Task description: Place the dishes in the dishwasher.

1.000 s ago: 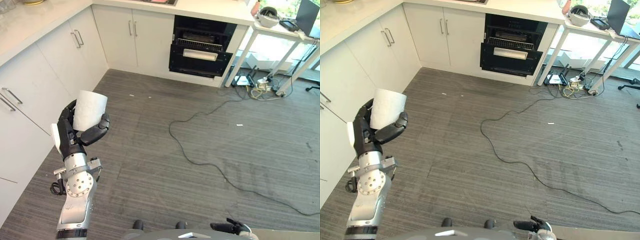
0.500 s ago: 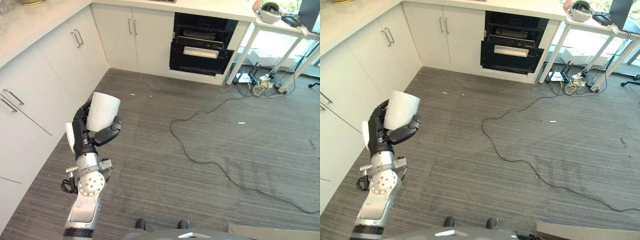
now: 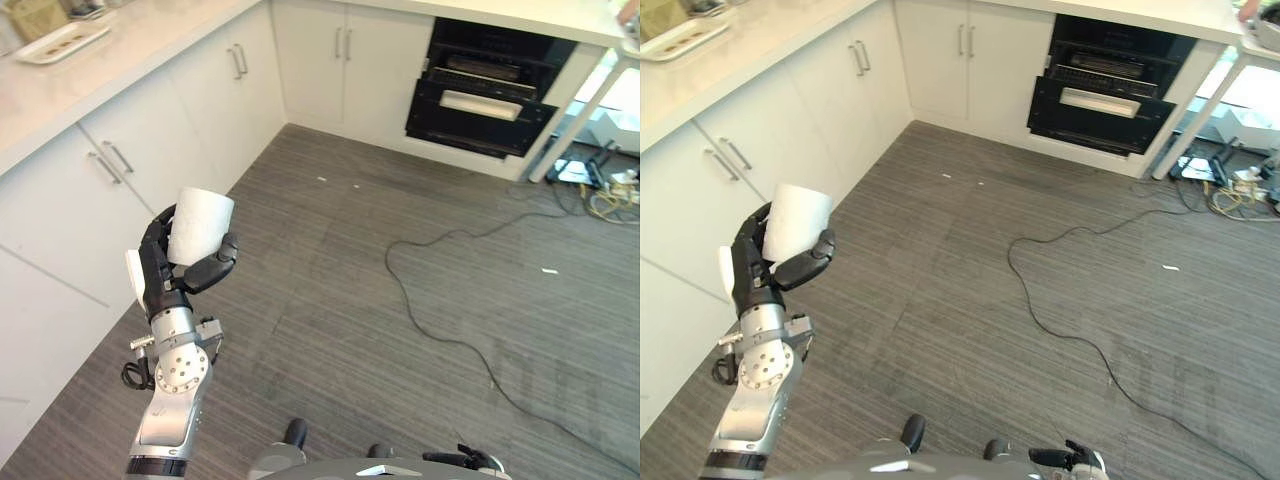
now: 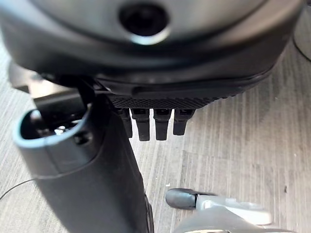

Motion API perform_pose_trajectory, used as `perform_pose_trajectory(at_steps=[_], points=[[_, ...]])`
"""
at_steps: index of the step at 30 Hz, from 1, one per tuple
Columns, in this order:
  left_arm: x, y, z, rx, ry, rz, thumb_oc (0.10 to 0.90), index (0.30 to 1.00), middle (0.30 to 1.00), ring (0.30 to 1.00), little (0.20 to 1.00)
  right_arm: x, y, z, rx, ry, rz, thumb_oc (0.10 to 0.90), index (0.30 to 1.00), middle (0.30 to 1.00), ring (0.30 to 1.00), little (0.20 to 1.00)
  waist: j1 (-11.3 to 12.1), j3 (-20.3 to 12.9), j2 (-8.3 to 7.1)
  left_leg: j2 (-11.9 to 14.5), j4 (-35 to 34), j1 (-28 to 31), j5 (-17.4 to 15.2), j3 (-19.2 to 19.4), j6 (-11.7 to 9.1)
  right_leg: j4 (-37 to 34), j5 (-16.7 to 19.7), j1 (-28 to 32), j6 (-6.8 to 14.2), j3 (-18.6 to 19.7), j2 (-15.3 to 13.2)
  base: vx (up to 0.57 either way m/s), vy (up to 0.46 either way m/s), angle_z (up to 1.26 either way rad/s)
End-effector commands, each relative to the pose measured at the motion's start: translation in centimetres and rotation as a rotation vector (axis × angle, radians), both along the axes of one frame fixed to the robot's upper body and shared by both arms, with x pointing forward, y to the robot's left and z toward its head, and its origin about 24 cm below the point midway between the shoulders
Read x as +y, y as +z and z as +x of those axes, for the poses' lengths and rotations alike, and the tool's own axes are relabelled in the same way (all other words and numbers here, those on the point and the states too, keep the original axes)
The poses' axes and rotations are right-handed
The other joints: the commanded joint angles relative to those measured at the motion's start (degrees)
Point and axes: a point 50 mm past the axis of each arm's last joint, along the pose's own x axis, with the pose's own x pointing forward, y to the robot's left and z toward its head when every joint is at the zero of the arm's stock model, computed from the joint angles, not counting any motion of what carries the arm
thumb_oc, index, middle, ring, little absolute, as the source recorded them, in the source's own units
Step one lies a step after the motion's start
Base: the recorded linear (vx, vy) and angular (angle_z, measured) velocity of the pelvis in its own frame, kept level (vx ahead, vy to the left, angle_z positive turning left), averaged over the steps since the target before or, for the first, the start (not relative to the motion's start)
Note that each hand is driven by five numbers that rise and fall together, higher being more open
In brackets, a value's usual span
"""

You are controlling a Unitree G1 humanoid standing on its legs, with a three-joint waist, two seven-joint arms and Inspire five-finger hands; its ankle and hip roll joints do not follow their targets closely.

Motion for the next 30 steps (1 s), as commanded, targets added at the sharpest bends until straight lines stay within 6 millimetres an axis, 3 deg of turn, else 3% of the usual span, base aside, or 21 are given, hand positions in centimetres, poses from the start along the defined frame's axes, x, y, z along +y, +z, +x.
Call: perform_pose_trajectory(at_steps=[1, 2, 3, 6, 7, 8, 9, 10, 12, 13, 15, 17, 18, 20, 21, 23, 25, 26, 28, 29, 30], points=[[1.1, 5.3, 0.3, -0.295, 0.042, 0.031, 0.400, 0.300, 0.300, 0.300, 0.300, -1.1, 0.8, 2.3, -0.061, 0.074, -0.095, 0.800, 0.900, 0.900, 0.900, 0.900, -0.21, 0.28, -2.57, -1.88, 1.78, -0.53, -2.49, 2.84, 0.26, 1.39, -2.15, -3.12, -0.34, 1.68, -0.41, 0.01, -0.047, 0.44], [1.1, 5.3, 0.3, -0.295, 0.042, 0.031, 0.400, 0.300, 0.300, 0.300, 0.300, -1.1, 0.8, 2.3, -0.061, 0.074, -0.096, 0.800, 0.900, 0.900, 0.900, 0.900, -0.21, 0.31, -2.59, -1.94, 2.08, -0.67, -2.65, 2.86, 0.26, 1.40, -2.14, -3.14, -0.34, 1.70, -0.43, -0.03, -0.086, 0.27], [1.4, 5.1, -0.2, -0.298, 0.060, 0.017, 0.400, 0.300, 0.300, 0.300, 0.300, -1.4, 1.3, 3.4, -0.109, 0.083, -0.117, 0.800, 0.900, 0.900, 0.900, 0.900, 0.67, 2.27, -3.03, -3.65, 13.01, -5.26, -4.47, 4.39, -0.70, 1.41, -2.00, -3.27, -0.55, 2.02, -1.25, -0.02, -0.071, 0.16], [1.6, 5.1, -0.7, -0.311, 0.072, 0.008, 0.400, 0.300, 0.300, 0.300, 0.300, -1.6, 1.5, 3.7, -0.130, 0.091, -0.124, 0.800, 0.900, 0.900, 0.900, 0.900, 1.56, 3.45, -2.99, -4.55, 21.49, -9.27, -2.78, 6.60, -1.67, 1.06, -2.49, -2.24, -1.04, 2.58, -1.18, 0.03, -0.054, 0.18], [1.5, 5.1, -0.9, -0.319, 0.074, 0.003, 0.400, 0.300, 0.300, 0.300, 0.300, -1.7, 1.6, 3.8, -0.136, 0.095, -0.131, 0.800, 0.900, 0.900, 0.900, 0.900, 2.09, 4.21, -2.88, -4.13, 24.45, -11.78, 0.26, 8.87, -2.20, 0.89, -3.43, -0.98, -1.21, 2.29, -1.23, 0.17, -0.015, 0.22], [1.3, 5.1, -0.9, -0.310, 0.067, 0.020, 0.400, 0.300, 0.300, 0.300, 0.300, -2.2, 1.7, 3.7, -0.121, 0.096, -0.152, 0.800, 0.900, 0.900, 0.900, 0.900, 2.81, 4.66, -2.17, -1.07, 21.52, -16.51, 2.21, 13.89, -2.17, 0.89, -5.46, 0.61, -0.88, 0.86, -1.31, 0.19, -0.020, 0.16], [1.3, 5.1, -0.9, -0.310, 0.067, 0.020, 0.400, 0.300, 0.300, 0.300, 0.300, -2.2, 1.7, 3.7, -0.121, 0.095, -0.152, 0.800, 0.900, 0.900, 0.900, 0.900, 3.06, 4.56, -2.30, -1.10, 21.41, -16.45, 2.13, 14.18, -2.15, 0.89, -5.57, 0.52, -0.86, 1.09, -1.45, 0.32, 0.015, 0.22], [1.5, 4.9, -1.0, -0.289, 0.073, 0.049, 0.400, 0.300, 0.300, 0.300, 0.300, -2.4, 1.6, 3.2, -0.098, 0.086, -0.158, 0.800, 0.900, 0.900, 0.900, 0.900, 3.70, 4.09, -2.39, 0.34, 15.91, -17.86, 1.75, 16.89, -1.65, 0.89, -6.59, 1.48, -0.10, 0.61, -1.75, 0.33, 0.036, 0.13], [1.5, 4.7, -1.0, -0.271, 0.075, 0.067, 0.400, 0.300, 0.300, 0.300, 0.300, -2.5, 1.5, 2.9, -0.089, 0.070, -0.158, 0.800, 0.900, 0.900, 0.900, 0.900, 4.60, 3.72, -2.57, 2.20, 9.69, -20.75, 3.40, 20.16, -1.60, 0.89, -8.09, 3.41, 1.04, 0.84, -2.27, 0.51, 0.121, 0.11], [1.8, 4.5, -1.3, -0.252, 0.100, 0.082, 0.400, 0.300, 0.300, 0.300, 0.300, -2.8, 1.5, 2.8, -0.080, 0.066, -0.163, 0.800, 0.900, 0.900, 0.900, 0.900, 5.60, 2.93, -2.81, 3.16, 2.90, -22.41, 5.32, 21.61, -2.06, 0.89, -9.54, 5.41, 2.00, 2.11, -3.07, 0.60, 0.217, 0.09], [2.1, 4.1, -1.5, -0.235, 0.123, 0.082, 0.400, 0.300, 0.300, 0.300, 0.300, -2.5, 1.4, 2.6, -0.054, 0.090, -0.167, 0.800, 0.900, 0.900, 0.900, 0.900, 6.78, 1.96, -2.99, 4.50, 1.68, -23.54, 8.05, 21.20, -3.25, 0.89, -10.82, 8.25, 2.86, 4.17, -4.12, 0.48, 0.188, -0.17], [2.2, 3.7, -1.8, -0.222, 0.129, 0.065, 0.400, 0.300, 0.300, 0.300, 0.300, -2.1, 1.1, 2.2, -0.030, 0.116, -0.159, 0.800, 0.900, 0.900, 0.900, 0.900, 7.09, 0.92, -3.05, 5.01, 1.31, -21.52, 7.83, 21.41, -2.68, 0.89, -11.50, 9.56, 3.20, 5.71, -4.23, 0.34, 0.150, -0.79], [2.2, 3.7, -1.8, -0.223, 0.135, 0.054, 0.400, 0.300, 0.300, 0.300, 0.300, -1.7, 0.9, 1.6, -0.009, 0.131, -0.157, 0.800, 0.900, 0.900, 0.900, 0.900, 7.24, 0.16, -3.39, 5.24, 1.56, -20.89, 10.55, 22.03, -2.69, 0.89, -11.22, 11.40, 4.02, 5.85, -5.10, 0.64, 0.300, -1.21], [1.9, 4.5, -1.1, -0.235, 0.092, 0.095, 0.400, 0.300, 0.300, 0.300, 0.300, -1.5, 0.5, 0.4, 0.025, 0.074, -0.134, 0.800, 0.900, 0.900, 0.900, 0.900, 6.42, -1.10, -5.81, 2.56, 1.36, -17.96, 8.97, 23.22, 0.13, 8.20, -5.14, 8.87, 6.72, 6.11, -9.77, 0.51, 0.277, -0.78], [1.9, 4.5, -1.1, -0.235, 0.092, 0.095, 0.400, 0.300, 0.300, 0.300, 0.300, -1.4, 0.5, 0.4, 0.025, 0.073, -0.134, 0.800, 0.900, 0.900, 0.900, 0.900, 6.53, -1.16, -5.82, 2.62, 1.35, -18.00, 8.97, 23.32, 0.14, 8.22, -5.11, 8.74, 6.73, 6.24, -9.78, 0.25, 0.175, -0.31], [1.9, 5.4, -0.8, -0.253, 0.074, 0.152, 0.400, 0.300, 0.300, 0.300, 0.300, -1.0, 0.3, 0.2, 0.023, 0.039, -0.111, 0.800, 0.900, 0.900, 0.900, 0.900, 5.10, -1.20, -6.73, -0.25, 0.83, -14.91, 6.32, 24.09, 2.29, 18.80, 5.94, 4.36, 8.30, 8.65, -11.47, 0.27, 0.249, -0.22], [1.8, 6.4, -0.5, -0.274, 0.038, 0.201, 0.400, 0.300, 0.300, 0.300, 0.300, -0.9, 0.3, 0.1, 0.024, 0.039, -0.106, 0.800, 0.900, 0.900, 0.900, 0.900, 3.14, -0.83, -5.38, -1.56, 0.27, -11.12, 3.65, 23.08, 4.34, 31.95, 14.53, -0.93, 8.86, 9.74, -12.22, 0.43, 0.407, 0.09], [1.6, 7.0, 0.0, -0.286, 0.020, 0.230, 0.400, 0.300, 0.300, 0.300, 0.300, -0.7, 0.5, 1.3, -0.022, 0.033, -0.103, 0.800, 0.900, 0.900, 0.900, 0.900, 0.95, 0.88, -3.11, -1.25, 0.01, -7.46, 1.40, 21.81, 5.80, 42.91, 15.43, -6.41, 8.14, 10.32, -10.63, 0.40, 0.351, 0.47], [1.5, 6.8, 0.1, -0.268, 0.013, 0.236, 0.400, 0.300, 0.300, 0.300, 0.300, -0.5, 0.7, 2.2, -0.064, 0.023, -0.099, 0.800, 0.900, 0.900, 0.900, 0.900, -0.28, 2.08, -1.89, -1.07, 0.01, -5.85, 0.04, 21.50, 6.50, 46.90, 13.58, -10.52, 7.62, 10.09, -8.78, 0.37, 0.258, 0.61], [1.4, 6.7, 0.3, -0.262, 0.002, 0.241, 0.400, 0.300, 0.300, 0.300, 0.300, -0.2, 0.8, 2.6, -0.084, 0.016, -0.087, 0.800, 0.900, 0.900, 0.900, 0.900, -1.70, 2.61, -1.05, -1.11, 0.01, -4.33, -1.02, 20.10, 6.62, 49.21, 9.24, -14.98, 6.89, 10.94, -5.43, 0.66, 0.240, 0.21], [0.9, 6.7, 0.5, -0.270, -0.017, 0.230, 0.400, 0.300, 0.300, 0.300, 0.300, 0.1, 0.6, 2.4, -0.087, -0.001, -0.069, 0.800, 0.900, 0.900, 0.900, 0.900, -3.87, 3.48, -1.07, -2.02, 0.01, -0.46, -3.35, 18.93, 6.51, 44.64, 3.87, -20.37, 6.01, 8.88, -3.73, 0.68, 0.120, 0.06]])
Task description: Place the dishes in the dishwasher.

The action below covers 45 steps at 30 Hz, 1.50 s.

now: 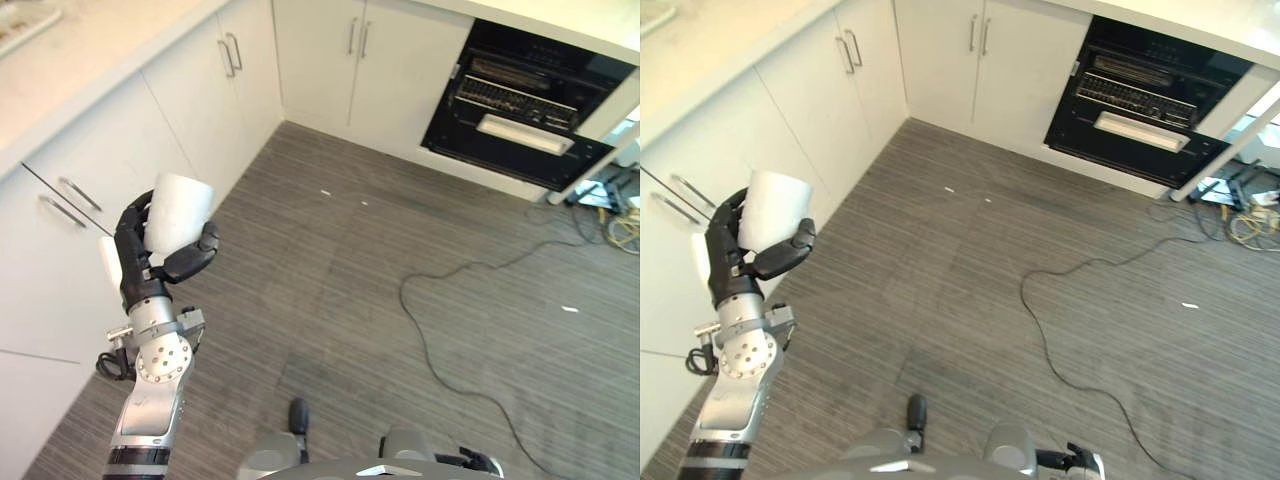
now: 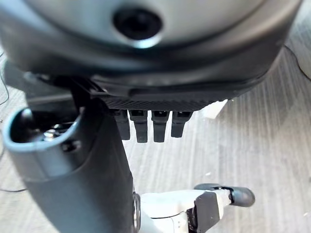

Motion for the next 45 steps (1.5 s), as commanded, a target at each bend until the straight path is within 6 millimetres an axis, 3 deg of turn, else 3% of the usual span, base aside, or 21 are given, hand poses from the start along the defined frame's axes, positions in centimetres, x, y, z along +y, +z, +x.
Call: perform_pose_trajectory(at_steps=[1, 2, 4, 7, 10, 14, 16, 18, 22, 23, 24, 26, 28, 32, 34, 36, 37, 39, 40, 41, 45], points=[[-0.8, 4.9, -0.1, -0.227, -0.075, 0.125, 0.400, 0.300, 0.300, 0.300, 0.300, 0.5, 0.1, 1.3, -0.033, -0.005, 0.008, 0.800, 0.900, 0.900, 0.900, 0.900, -2.51, -0.03, -1.88, 0.49, -2.84, 1.05, -0.95, -0.33, -4.41, -22.31, 5.23, 2.88, 0.23, -4.54, 3.62, 0.51, 0.057, -0.07], [-0.8, 4.9, -0.1, -0.228, -0.074, 0.125, 0.400, 0.300, 0.300, 0.300, 0.300, 0.5, 0.1, 1.3, -0.034, -0.005, 0.008, 0.800, 0.900, 0.900, 0.900, 0.900, -2.67, -0.02, -1.69, 0.73, -2.84, 0.91, -0.74, -0.49, -4.49, -22.80, 5.62, 3.03, 0.09, -4.84, 3.81, 0.37, -0.056, 0.28], [-1.5, 5.0, 0.3, -0.243, -0.119, 0.103, 0.400, 0.300, 0.300, 0.300, 0.300, 0.3, -0.3, -0.1, 0.019, -0.006, 0.004, 0.800, 0.900, 0.900, 0.900, 0.900, -5.64, -0.53, -3.79, -1.24, -2.84, 5.97, -5.06, -3.58, -6.25, -47.64, 6.73, -0.01, 0.17, -6.24, 5.42, 0.70, -0.157, 0.79], [-2.0, 4.0, 0.7, -0.180, -0.150, 0.120, 0.400, 0.300, 0.300, 0.300, 0.300, 0.2, -0.7, -2.3, 0.105, -0.042, -0.002, 0.800, 0.900, 0.900, 0.900, 0.900, -7.47, -0.79, -3.49, 0.65, -2.84, 9.02, -7.92, -5.27, -7.38, -55.58, 9.54, 1.17, 1.30, -7.12, 6.39, 0.52, -0.125, 1.04], [-2.7, 4.0, 0.9, -0.173, -0.174, 0.167, 0.400, 0.300, 0.300, 0.300, 0.300, 0.3, -1.2, -5.8, 0.210, -0.085, 0.016, 0.800, 0.900, 0.900, 0.900, 0.900, -7.61, -2.96, -3.89, 2.50, -1.11, 11.94, -7.76, -6.31, -8.46, -54.90, 8.46, 5.70, -2.08, -4.74, 7.83, 0.50, -0.206, 0.80], [-2.7, 3.3, 0.4, -0.153, -0.185, 0.094, 0.400, 0.300, 0.300, 0.300, 0.300, -1.0, -0.9, -6.1, 0.195, -0.185, 0.006, 0.800, 0.900, 0.900, 0.900, 0.900, -7.77, -2.98, -4.77, 3.42, 27.49, 2.62, 1.39, -4.83, -11.78, -57.43, 6.48, 13.25, -5.61, -3.45, 9.01, 0.37, -0.216, -0.10], [-2.5, 3.7, 0.3, -0.159, -0.194, 0.115, 0.400, 0.300, 0.300, 0.300, 0.300, -2.1, -0.4, -4.1, 0.127, -0.192, -0.025, 0.800, 0.900, 0.900, 0.900, 0.900, -4.58, -0.41, -7.08, -1.13, 45.59, -7.77, 1.77, -4.89, -10.76, -59.74, 4.98, 19.76, -7.73, -0.65, 8.55, 0.47, -0.240, -0.51], [-2.4, 3.7, 0.3, -0.160, -0.190, 0.113, 0.400, 0.300, 0.300, 0.300, 0.300, -2.1, -0.4, -3.7, 0.115, -0.191, -0.025, 0.800, 0.900, 0.900, 0.900, 0.900, -4.05, -0.30, -7.49, -0.87, 44.70, -10.54, 1.72, -3.35, -10.29, -60.44, 4.93, 20.86, -7.60, 0.04, 8.16, 0.28, -0.024, -1.10], [-2.2, 3.2, 0.1, -0.142, -0.181, 0.069, 0.400, 0.300, 0.300, 0.300, 0.300, -2.4, 0.2, -1.2, 0.029, -0.146, -0.051, 0.800, 0.900, 0.900, 0.900, 0.900, -1.35, -0.46, -7.15, 2.10, 26.07, -14.40, 0.88, -4.72, -9.47, -61.50, 2.00, 25.18, -6.41, 4.62, 7.74, 0.45, 0.118, -0.72], [-2.3, 3.1, 0.0, -0.135, -0.181, 0.084, 0.400, 0.300, 0.300, 0.300, 0.300, -2.7, 0.6, -0.1, -0.005, -0.111, -0.076, 0.800, 0.900, 0.900, 0.900, 0.900, -0.01, -0.82, -6.07, 1.62, 8.61, -13.88, 2.54, -11.39, -9.41, -61.88, -0.23, 27.37, -5.86, 8.99, 8.57, 0.57, 0.170, -1.25], [-2.3, 3.1, 0.0, -0.135, -0.181, 0.083, 0.400, 0.300, 0.300, 0.300, 0.300, -2.7, 0.6, -0.1, -0.005, -0.111, -0.076, 0.800, 0.900, 0.900, 0.900, 0.900, 0.07, -0.76, -6.06, 1.77, 7.38, -13.31, 3.39, -11.30, -9.47, -61.88, -0.05, 27.33, -5.89, 9.09, 8.60, 0.55, 0.141, -1.19], [-2.3, 2.7, 0.0, -0.110, -0.174, 0.103, 0.400, 0.300, 0.300, 0.300, 0.300, -2.6, 0.7, 0.8, -0.011, -0.062, -0.088, 0.800, 0.900, 0.900, 0.900, 0.900, 1.64, -1.72, -4.93, -0.43, 0.20, -13.00, 5.84, -21.47, -11.47, -61.84, -1.05, 29.73, -6.47, 14.94, 9.44, 0.39, 0.158, -0.95], [-2.8, 2.4, 0.3, -0.111, -0.200, 0.072, 0.400, 0.300, 0.300, 0.300, 0.300, -2.4, 0.9, 1.7, -0.035, -0.021, -0.095, 0.800, 0.900, 0.900, 0.900, 0.900, -0.01, -2.97, -3.01, 2.05, -2.16, -10.69, 7.74, -20.85, -12.36, -61.49, -2.01, 29.27, -5.76, 20.38, 9.61, 0.31, 0.327, -1.64], [-3.1, 3.2, 0.8, -0.122, -0.228, 0.139, 0.400, 0.300, 0.300, 0.300, 0.300, -1.9, 0.9, 1.8, -0.056, -0.036, -0.076, 0.800, 0.900, 0.900, 0.900, 0.900, -1.19, -4.33, -3.50, 2.45, -2.84, -8.41, 6.90, -17.19, -11.05, -57.60, -1.69, 25.98, -2.93, 21.02, 7.49, 0.14, 0.236, -1.37], [-2.8, 4.3, 1.2, -0.145, -0.221, 0.214, 0.400, 0.300, 0.300, 0.300, 0.300, -1.5, 1.5, 3.2, -0.155, -0.066, -0.076, 0.800, 0.900, 0.900, 0.900, 0.900, -3.07, -3.95, -3.39, 3.32, -2.84, -5.80, 5.02, -13.55, -9.78, -45.09, 0.05, 19.15, 0.19, 20.81, 9.11, 0.15, 0.272, -0.95], [-2.5, 4.6, 1.2, -0.151, -0.201, 0.233, 0.400, 0.300, 0.300, 0.300, 0.300, -1.7, 2.5, 4.8, -0.247, -0.079, -0.088, 0.800, 0.900, 0.900, 0.900, 0.900, -3.46, -3.63, -3.33, 4.10, -2.84, -4.80, 3.91, -12.03, -9.27, -39.76, 2.33, 15.26, 1.61, 19.73, 10.01, 0.06, 0.205, -1.07], [-1.9, 4.9, 1.0, -0.168, -0.152, 0.254, 0.400, 0.300, 0.300, 0.300, 0.300, -2.5, 5.8, 8.5, -0.461, -0.029, -0.164, 0.800, 0.900, 0.900, 0.900, 0.900, -3.92, -2.05, -2.15, 5.57, -2.84, -3.36, 3.21, -7.99, -8.99, -34.14, 5.30, 8.26, 2.94, 9.79, 8.37, 0.01, 0.207, -0.95], [-1.8, 4.9, 0.9, -0.168, -0.146, 0.253, 0.400, 0.300, 0.300, 0.300, 0.300, -2.9, 7.7, 9.8, -0.559, 0.003, -0.206, 0.800, 0.900, 0.900, 0.900, 0.900, -4.44, -2.52, -1.88, 5.50, -2.84, -2.75, 2.11, -6.84, -8.90, -35.02, 4.50, 7.25, 2.84, 6.45, 7.12, 0.07, 0.258, -1.28], [-1.3, 5.0, 0.4, -0.185, -0.115, 0.241, 0.400, 0.300, 0.300, 0.300, 0.300, -3.7, 10.3, 11.3, -0.680, 0.034, -0.275, 0.800, 0.900, 0.900, 0.900, 0.900, -3.69, -2.59, -1.81, 6.16, -2.84, -1.42, 0.98, -2.98, -9.08, -40.38, 3.32, 6.62, 2.27, -2.66, 3.08, 0.14, 0.236, -1.43], [-1.2, 4.9, 0.1, -0.189, -0.106, 0.235, 0.400, 0.300, 0.300, 0.300, 0.300, -3.9, 12.2, 12.1, -0.770, 0.041, -0.299, 0.800, 0.900, 0.900, 0.900, 0.900, -3.83, -2.97, -2.04, 6.36, -2.84, -0.71, 0.09, -1.09, -9.36, -44.93, 3.57, 6.76, 1.89, -5.74, 2.45, 0.11, 0.141, -1.66], [-1.3, 4.4, -0.2, -0.193, -0.095, 0.181, 0.400, 0.300, 0.300, 0.300, 0.300, -4.3, 16.6, 12.4, -1.011, 0.028, -0.316, 0.800, 0.900, 0.900, 0.900, 0.900, -4.07, -4.70, -3.20, 5.41, -2.84, 0.95, -1.65, 1.91, -8.98, -59.75, 5.95, 12.13, 0.86, -4.84, 3.89, 0.14, 0.035, -1.14]])
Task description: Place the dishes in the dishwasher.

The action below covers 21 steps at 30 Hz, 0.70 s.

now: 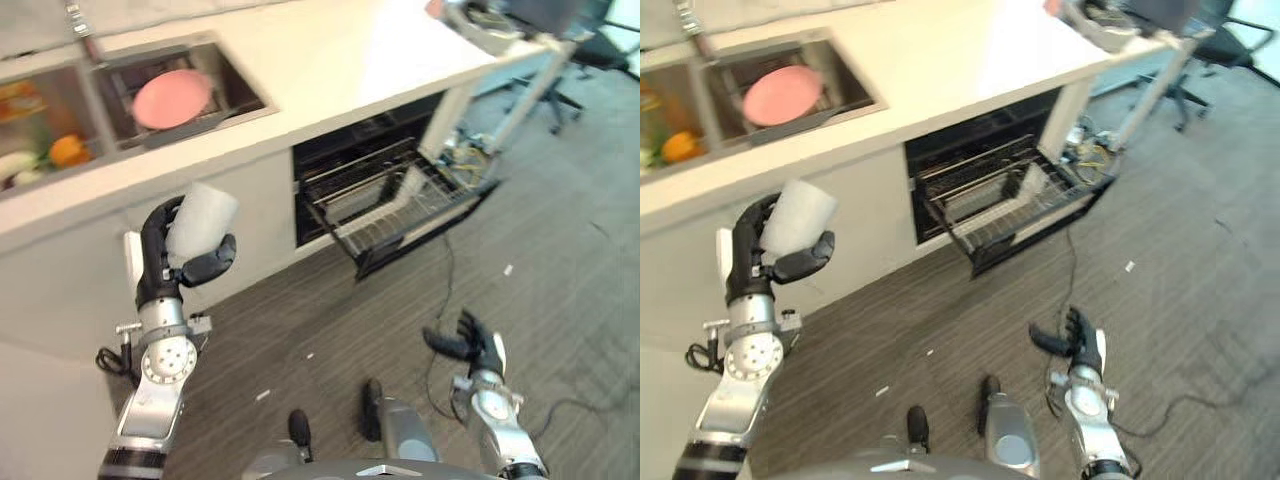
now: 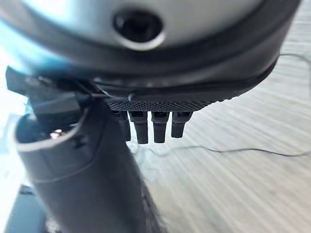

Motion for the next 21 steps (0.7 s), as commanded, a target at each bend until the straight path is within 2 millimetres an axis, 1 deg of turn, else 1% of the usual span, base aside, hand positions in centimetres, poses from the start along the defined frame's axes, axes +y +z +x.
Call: perform_pose_trajectory(at_steps=[1, 3, 4, 5, 6, 7, 8, 9, 10, 11, 12, 13, 14, 15, 16, 17, 18, 19, 20, 21], points=[[-0.9, 5.5, 0.0, -0.309, -0.052, 0.059, 0.400, 0.300, 0.300, 0.300, 0.300, -4.0, 5.3, 1.3, -0.253, -0.064, -0.179, 0.800, 0.900, 0.900, 0.900, 0.900, 0.22, -4.20, -0.27, 5.24, 0.13, -1.54, -2.85, -8.39, -6.87, -17.26, 5.57, 11.18, -1.66, 2.50, 1.41, 0.17, 0.013, -0.42], [-1.3, 5.3, -0.1, -0.310, -0.063, 0.040, 0.400, 0.300, 0.300, 0.300, 0.300, -3.5, 7.9, 1.9, -0.375, -0.021, -0.209, 0.800, 0.900, 0.900, 0.900, 0.900, 0.48, -5.15, -0.11, 5.25, 0.13, -0.90, -3.24, -7.93, -7.00, -17.62, 4.18, 12.53, -1.92, 3.88, 1.81, 0.10, -0.010, -0.28], [-1.3, 5.3, -0.1, -0.309, -0.063, 0.040, 0.400, 0.300, 0.300, 0.300, 0.300, -3.5, 7.9, 1.9, -0.374, -0.021, -0.210, 0.800, 0.900, 0.900, 0.900, 0.900, 0.50, -5.15, -0.08, 5.24, 0.13, -0.83, -3.29, -7.91, -7.01, -17.62, 4.11, 12.60, -1.92, 3.90, 1.81, 0.14, -0.056, -0.16], [-1.4, 5.0, -0.2, -0.299, -0.067, 0.027, 0.400, 0.300, 0.300, 0.300, 0.300, -3.0, 9.6, 2.3, -0.451, 0.019, -0.219, 0.800, 0.900, 0.900, 0.900, 0.900, 0.54, -5.52, 0.03, 5.66, 0.13, 0.17, -3.58, -7.52, -7.32, -17.62, 3.93, 13.69, -2.13, 3.18, 1.44, 0.14, -0.096, -0.14], [-1.4, 4.9, -0.2, -0.295, -0.060, 0.032, 0.400, 0.300, 0.300, 0.300, 0.300, -2.8, 10.4, 2.4, -0.481, 0.041, -0.239, 0.800, 0.900, 0.900, 0.900, 0.900, 0.58, -5.37, 0.17, 5.98, 0.13, 0.97, -3.70, -7.16, -7.59, -17.62, 3.80, 14.46, -2.30, 3.06, 1.56, 0.14, -0.096, -0.22], [-1.4, 4.9, -0.2, -0.295, -0.060, 0.032, 0.400, 0.300, 0.300, 0.300, 0.300, -2.8, 10.4, 2.4, -0.481, 0.041, -0.240, 0.800, 0.900, 0.900, 0.900, 0.900, 0.60, -5.31, 0.18, 5.99, 0.13, 1.04, -3.71, -7.14, -7.60, -17.62, 3.80, 14.52, -2.30, 3.07, 1.57, 0.14, -0.128, -0.33], [-1.4, 4.8, -0.1, -0.295, -0.057, 0.032, 0.400, 0.300, 0.300, 0.300, 0.300, -2.0, 11.4, 2.8, -0.543, 0.075, -0.197, 0.800, 0.900, 0.900, 0.900, 0.900, 0.74, -5.12, 0.52, 6.84, 0.24, 2.34, -2.90, -6.80, -8.48, -17.62, 3.38, 15.23, -2.80, 2.58, 1.76, 0.11, -0.156, -0.25], [-1.6, 4.9, 0.1, -0.301, -0.062, 0.022, 0.400, 0.300, 0.300, 0.300, 0.300, -1.6, 11.6, 3.1, -0.567, 0.091, -0.164, 0.800, 0.900, 0.900, 0.900, 0.900, 0.90, -4.55, 0.37, 7.26, 2.61, 2.05, -2.67, -6.91, -9.06, -17.62, 3.27, 15.53, -3.18, 2.42, 1.73, 0.10, -0.162, -0.14], [-1.5, 4.9, 0.2, -0.304, -0.061, 0.022, 0.400, 0.300, 0.300, 0.300, 0.300, -1.6, 11.7, 3.2, -0.570, 0.092, -0.162, 0.800, 0.900, 0.900, 0.900, 0.900, 0.74, -4.23, 0.35, 7.35, 3.36, 1.79, -3.03, -7.13, -9.17, -17.62, 3.25, 15.71, -3.26, 2.26, 1.77, -0.05, -0.211, 0.02], [-2.0, 5.2, 0.8, -0.325, -0.084, -0.006, 0.400, 0.300, 0.300, 0.300, 0.300, -0.5, 13.1, 4.0, -0.656, 0.140, -0.097, 0.800, 0.900, 0.900, 0.900, 0.900, 1.08, -2.24, -0.22, 8.28, 14.11, -2.66, -2.20, -7.56, -10.52, -17.62, 2.92, 16.06, -4.40, 1.99, 1.30, -0.06, -0.148, 0.11], [-2.0, 5.2, 0.8, -0.326, -0.084, -0.006, 0.400, 0.300, 0.300, 0.300, 0.300, -0.5, 13.1, 4.0, -0.657, 0.140, -0.097, 0.800, 0.900, 0.900, 0.900, 0.900, 0.96, -2.26, -0.15, 8.37, 14.62, -3.04, -2.45, -7.74, -10.53, -17.62, 2.93, 15.99, -4.42, 1.87, 1.36, -0.06, -0.256, 0.34], [-2.6, 5.6, 1.1, -0.351, -0.110, -0.013, 0.400, 0.300, 0.300, 0.300, 0.300, 0.7, 14.2, 4.5, -0.727, 0.207, -0.012, 0.800, 0.900, 0.900, 0.900, 0.900, 2.07, -0.89, -0.56, 8.15, 22.88, -6.87, 0.66, -9.29, -11.08, -17.62, 2.12, 17.15, -5.54, 2.21, 1.21, -0.01, -0.115, 0.31], [-2.6, 5.7, 1.2, -0.354, -0.111, -0.012, 0.400, 0.300, 0.300, 0.300, 0.300, 0.6, 14.2, 4.5, -0.730, 0.207, -0.010, 0.800, 0.900, 0.900, 0.900, 0.900, 1.81, -0.81, -0.41, 8.32, 24.32, -7.87, 0.15, -9.79, -11.15, -17.62, 2.11, 17.03, -5.60, 1.89, 1.38, -0.04, -0.178, 0.18], [-3.0, 6.0, 1.6, -0.376, -0.121, -0.012, 0.400, 0.300, 0.300, 0.300, 0.300, 1.4, 14.8, 5.0, -0.773, 0.240, 0.040, 0.800, 0.900, 0.900, 0.900, 0.900, 2.89, 0.46, -0.67, 5.97, 29.67, -10.38, 0.86, -12.91, -11.32, -17.62, 1.95, 17.39, -6.15, 2.25, 1.24, 0.00, -0.078, -0.08], [-3.6, 6.2, 1.9, -0.398, -0.124, -0.049, 0.400, 0.300, 0.300, 0.300, 0.300, 2.5, 15.0, 5.5, -0.799, 0.274, 0.135, 0.800, 0.900, 0.900, 0.900, 0.900, 3.40, 0.11, -0.58, 3.86, 26.23, -12.19, -0.86, -14.70, -10.27, -17.62, 1.24, 17.64, -5.92, 2.54, 1.03, 0.08, -0.059, -0.07], [-3.8, 6.4, 2.1, -0.409, -0.126, -0.059, 0.400, 0.300, 0.300, 0.300, 0.300, 3.3, 15.3, 5.7, -0.825, 0.297, 0.199, 0.800, 0.900, 0.900, 0.900, 0.900, 3.49, -0.61, -0.23, 3.43, 20.95, -11.69, -2.76, -14.93, -9.59, -17.62, 1.07, 17.62, -5.44, 2.71, 1.02, 0.19, 0.047, -0.15], [-4.3, 6.5, 2.3, -0.414, -0.142, -0.065, 0.400, 0.300, 0.300, 0.300, 0.300, 3.8, 15.6, 5.9, -0.846, 0.316, 0.223, 0.800, 0.900, 0.900, 0.900, 0.900, 3.51, -1.30, 0.39, 4.21, 14.33, -10.30, -2.40, -14.48, -8.98, -17.62, 0.96, 17.79, -4.86, 2.97, 1.35, 0.21, 0.085, -0.12], [-5.0, 6.7, 2.5, -0.427, -0.167, -0.068, 0.400, 0.300, 0.300, 0.300, 0.300, 4.1, 16.1, 5.9, -0.873, 0.338, 0.246, 0.800, 0.900, 0.900, 0.900, 0.900, 3.24, -1.89, 0.87, 4.74, 9.94, -8.97, -1.56, -13.83, -8.95, -17.62, 0.92, 17.94, -4.64, 2.74, 1.56, 0.18, 0.082, -0.10], [-5.2, 6.9, 2.7, -0.434, -0.176, -0.057, 0.400, 0.300, 0.300, 0.300, 0.300, 4.7, 16.3, 5.9, -0.883, 0.371, 0.273, 0.800, 0.900, 0.900, 0.900, 0.900, 3.04, -2.55, 1.08, 5.15, 7.25, -6.43, -1.38, -13.76, -8.97, -17.62, 0.81, 18.23, -4.44, 2.71, 1.51, 0.18, 0.066, 0.06], [-5.9, 7.3, 2.9, -0.452, -0.199, -0.037, 0.400, 0.300, 0.300, 0.300, 0.300, 5.2, 16.6, 5.7, -0.906, 0.399, 0.296, 0.800, 0.900, 0.900, 0.900, 0.900, 2.35, -3.60, 1.49, 5.47, 3.61, -3.98, -0.90, -13.21, -8.70, -17.62, 0.77, 18.41, -4.42, 2.26, 1.76, 0.12, 0.041, 0.07]])
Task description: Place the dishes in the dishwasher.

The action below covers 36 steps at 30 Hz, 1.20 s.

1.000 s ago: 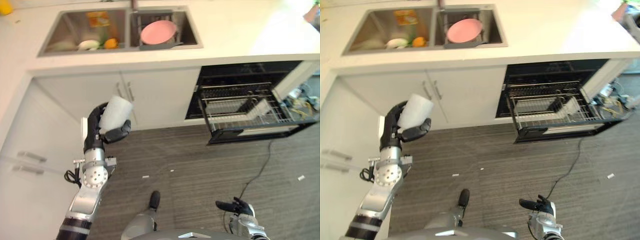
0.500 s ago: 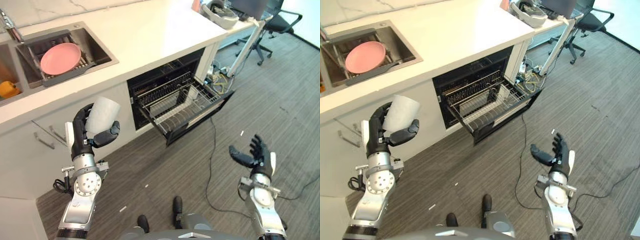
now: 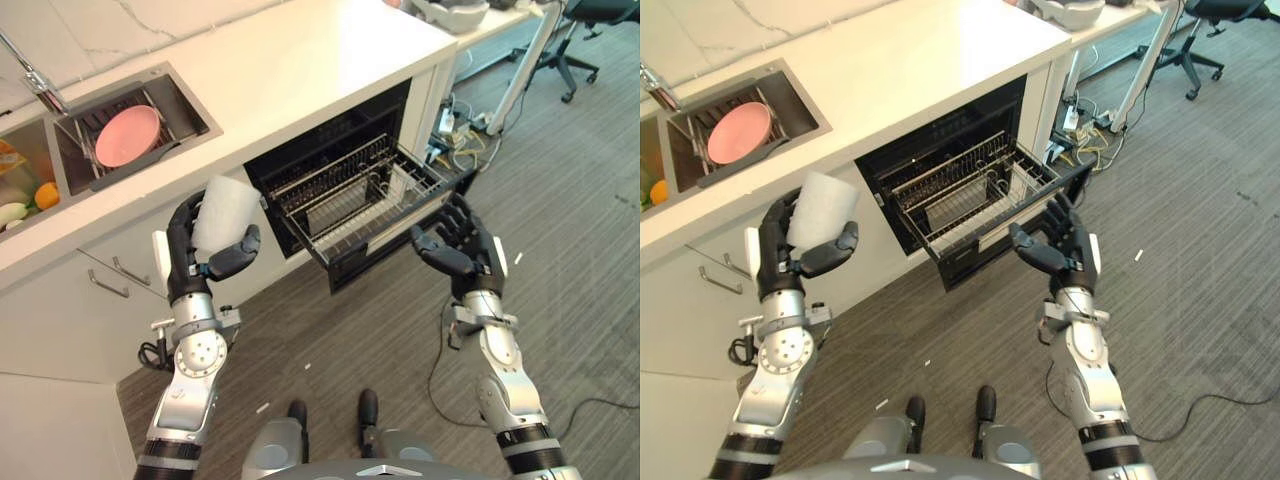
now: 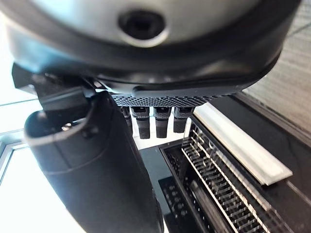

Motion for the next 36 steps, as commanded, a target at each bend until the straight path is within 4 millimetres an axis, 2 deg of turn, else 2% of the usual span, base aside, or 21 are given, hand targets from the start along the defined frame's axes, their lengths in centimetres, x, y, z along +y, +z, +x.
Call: perform_pose_trajectory(at_steps=[1, 3, 7, 8, 17, 20, 23, 28, 36], points=[[-1.5, 6.3, 0.7, -0.354, -0.079, 0.075, 0.400, 0.300, 0.300, 0.300, 0.300, -0.1, 6.8, -0.5, -0.384, 0.053, 0.059, 0.800, 0.900, 0.900, 0.900, 0.900, -0.91, -5.60, 0.93, 3.16, -6.96, 6.48, 3.84, 0.75, -1.29, 0.69, -8.73, 5.70, 8.36, -0.35, -2.78, 0.16, 0.070, -0.07], [-2.7, 7.6, 1.4, -0.408, -0.118, 0.131, 0.400, 0.300, 0.300, 0.300, 0.300, 1.2, 7.2, -0.5, -0.414, 0.103, 0.154, 0.800, 0.900, 0.900, 0.900, 0.900, -2.32, -7.63, 1.37, 2.89, -9.61, 8.63, 3.52, 1.21, -1.59, 0.69, -8.16, 6.00, 8.56, -0.76, -3.12, 0.11, 0.072, -0.15], [-4.0, 8.2, 2.1, -0.431, -0.164, 0.162, 0.400, 0.300, 0.300, 0.300, 0.300, 2.3, 7.6, -0.7, -0.435, 0.161, 0.241, 0.800, 0.900, 0.900, 0.900, 0.900, -3.32, -8.52, 1.72, 3.32, -9.61, 9.10, 3.01, 2.16, -2.24, 0.69, -8.62, 6.60, 8.77, -1.78, -3.66, 0.07, 0.067, -0.03], [-4.4, 8.4, 2.3, -0.432, -0.188, 0.187, 0.400, 0.300, 0.300, 0.300, 0.300, 3.4, 7.7, -0.6, -0.432, 0.224, 0.290, 0.800, 0.900, 0.900, 0.900, 0.900, -3.47, -8.70, 1.72, 3.49, -9.61, 9.55, 2.65, 2.39, -1.96, 0.69, -8.74, 6.90, 8.89, -1.50, -3.87, 0.03, 0.034, -0.05], [-6.4, 8.4, 3.0, -0.422, -0.264, 0.223, 0.400, 0.300, 0.300, 0.300, 0.300, 6.2, 8.0, -0.7, -0.418, 0.345, 0.443, 0.800, 0.900, 0.900, 0.900, 0.900, -3.39, -9.02, 1.16, 3.02, -9.61, 11.42, 1.16, 3.76, -1.39, 0.69, -9.02, 8.24, 9.49, -0.66, -5.11, 0.03, 0.030, 0.00], [-7.7, 8.5, 3.0, -0.427, -0.316, 0.243, 0.400, 0.300, 0.300, 0.300, 0.300, 7.8, 7.9, -1.1, -0.393, 0.420, 0.577, 0.800, 0.900, 0.900, 0.900, 0.900, -3.52, -9.09, 1.23, 2.95, -9.61, 12.08, 0.87, 3.86, -1.13, 0.69, -9.13, 8.67, 9.60, -0.35, -5.37, 0.02, 0.014, -0.02], [-8.3, 8.6, 2.9, -0.433, -0.337, 0.271, 0.400, 0.300, 0.300, 0.300, 0.300, 8.3, 7.9, -1.2, -0.386, 0.448, 0.627, 0.800, 0.900, 0.900, 0.900, 0.900, -3.49, -9.01, 1.20, 2.93, -9.61, 12.26, 0.79, 3.88, -1.14, 0.69, -9.16, 8.76, 9.66, -0.45, -5.53, 0.01, 0.005, -0.01], [-9.8, 8.4, 2.8, -0.440, -0.405, 0.365, 0.400, 0.300, 0.300, 0.300, 0.300, 10.4, 8.3, -1.6, -0.363, 0.556, 0.782, 0.800, 0.900, 0.900, 0.900, 0.900, -3.26, -9.08, 1.41, 3.00, -9.61, 12.33, 0.79, 3.72, -1.20, 0.69, -9.37, 8.96, 9.72, -0.54, -5.70, 0.00, 0.000, 0.00], [-10.8, 8.5, 2.6, -0.469, -0.442, 0.500, 0.400, 0.300, 0.300, 0.300, 0.300, 11.7, 8.3, -1.9, -0.327, 0.636, 0.839, 0.800, 0.900, 0.900, 0.900, 0.900, -2.91, -9.10, 1.48, 3.14, -9.61, 12.17, 1.00, 3.25, -1.41, 0.69, -9.48, 9.12, 9.62, -1.25, -5.67, 0.00, -0.001, 0.01]])
